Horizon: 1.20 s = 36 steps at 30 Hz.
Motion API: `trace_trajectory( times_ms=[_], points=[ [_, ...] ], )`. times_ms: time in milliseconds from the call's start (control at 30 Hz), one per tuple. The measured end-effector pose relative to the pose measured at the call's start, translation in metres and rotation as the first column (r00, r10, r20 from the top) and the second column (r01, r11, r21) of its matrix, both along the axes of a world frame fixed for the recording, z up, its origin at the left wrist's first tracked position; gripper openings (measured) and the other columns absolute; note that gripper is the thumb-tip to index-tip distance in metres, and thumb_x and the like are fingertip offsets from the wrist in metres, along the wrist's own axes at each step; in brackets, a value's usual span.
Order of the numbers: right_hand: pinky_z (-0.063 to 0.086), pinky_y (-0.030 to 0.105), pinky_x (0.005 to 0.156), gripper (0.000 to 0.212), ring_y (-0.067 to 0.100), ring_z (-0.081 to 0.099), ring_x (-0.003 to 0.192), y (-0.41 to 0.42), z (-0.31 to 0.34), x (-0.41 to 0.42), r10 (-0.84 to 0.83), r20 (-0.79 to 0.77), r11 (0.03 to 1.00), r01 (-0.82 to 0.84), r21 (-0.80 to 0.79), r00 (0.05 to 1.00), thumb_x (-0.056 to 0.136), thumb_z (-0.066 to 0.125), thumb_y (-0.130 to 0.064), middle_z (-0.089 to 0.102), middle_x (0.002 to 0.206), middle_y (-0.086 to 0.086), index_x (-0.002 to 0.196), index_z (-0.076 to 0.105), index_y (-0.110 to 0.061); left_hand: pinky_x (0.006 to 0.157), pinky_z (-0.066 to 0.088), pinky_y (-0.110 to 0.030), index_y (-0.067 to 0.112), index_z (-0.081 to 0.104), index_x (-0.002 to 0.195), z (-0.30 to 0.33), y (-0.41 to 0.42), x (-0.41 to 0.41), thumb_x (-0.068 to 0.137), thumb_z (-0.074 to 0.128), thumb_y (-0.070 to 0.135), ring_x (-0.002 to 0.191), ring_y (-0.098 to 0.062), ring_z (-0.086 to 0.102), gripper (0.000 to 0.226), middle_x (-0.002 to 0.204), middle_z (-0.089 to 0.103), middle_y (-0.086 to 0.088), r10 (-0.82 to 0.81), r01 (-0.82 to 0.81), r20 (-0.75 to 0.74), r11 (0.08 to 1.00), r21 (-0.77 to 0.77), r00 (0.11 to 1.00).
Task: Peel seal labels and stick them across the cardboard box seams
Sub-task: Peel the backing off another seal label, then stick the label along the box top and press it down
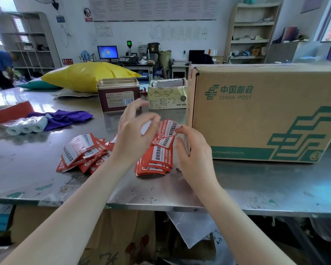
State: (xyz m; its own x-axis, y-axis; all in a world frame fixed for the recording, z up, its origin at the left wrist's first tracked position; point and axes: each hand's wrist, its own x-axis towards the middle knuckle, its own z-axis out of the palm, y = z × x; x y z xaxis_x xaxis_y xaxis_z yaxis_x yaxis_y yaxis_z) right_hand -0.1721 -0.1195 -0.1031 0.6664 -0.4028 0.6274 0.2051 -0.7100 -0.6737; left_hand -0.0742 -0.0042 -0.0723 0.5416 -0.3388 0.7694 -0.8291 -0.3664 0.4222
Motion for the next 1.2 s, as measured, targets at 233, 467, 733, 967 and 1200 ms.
trace_trajectory(
  times_ms=[233,467,733,967,1200],
  points=[
    [0.031,0.005,0.09,0.025,0.004,0.048,0.11,0.0,-0.001,-0.001,0.003,-0.013,1.0,-0.003,0.024,1.0,0.093,0.048,-0.013,0.053,0.112,-0.013,0.116,0.056,-0.016,0.104,0.022,-0.027,0.014,0.076,0.079,0.003,0.005,-0.005,0.092,0.041,0.053,0.125,-0.017,0.041,0.054,0.121,0.059,-0.008,-0.106,0.077,0.235,0.989,0.126,0.966],
    [0.045,0.003,0.059,0.015,-0.018,0.056,0.08,0.0,0.023,-0.013,0.155,0.073,0.952,-0.169,0.256,0.985,0.093,0.048,-0.006,0.056,0.096,-0.015,0.099,0.047,-0.02,0.104,0.032,-0.04,0.015,0.076,0.079,0.025,0.005,0.005,0.083,0.056,0.038,0.122,-0.018,0.045,0.031,0.116,0.062,-0.004,-0.069,0.042,0.245,0.993,0.114,0.967],
    [0.047,0.008,0.075,0.019,-0.007,0.058,0.091,-0.017,0.091,-0.013,0.048,0.298,0.969,-0.117,0.218,0.953,0.091,0.051,-0.008,0.06,0.099,-0.017,0.103,0.053,-0.023,0.093,0.045,-0.042,0.02,0.074,0.088,0.078,-0.005,-0.003,0.089,0.058,0.035,0.104,0.001,0.049,0.021,0.106,0.056,0.013,-0.118,0.104,-0.037,0.959,-0.262,0.992],
    [0.046,0.01,0.08,0.04,-0.006,0.056,0.097,-0.035,0.15,-0.014,-0.016,0.255,0.932,-0.078,0.354,0.967,0.091,0.047,-0.046,0.063,0.108,-0.01,0.118,0.055,-0.018,0.101,0.039,-0.039,0.034,0.075,0.072,0.134,-0.032,-0.026,0.096,0.039,0.045,0.113,-0.015,0.058,0.045,0.104,0.072,0.007,-0.427,0.129,-0.389,0.791,-0.598,0.817],
    [0.053,0.047,0.072,0.03,0.031,0.064,0.079,-0.091,0.187,-0.027,-0.133,0.227,0.923,0.037,0.384,0.965,0.095,0.045,-0.037,0.069,0.085,0.01,0.103,0.061,-0.013,0.086,0.043,-0.021,0.017,0.073,0.099,0.159,-0.091,-0.059,0.099,0.031,0.044,0.087,0.009,0.063,0.05,0.089,0.074,0.017,-0.555,0.329,-0.473,0.814,-0.479,0.685]
  ],
)
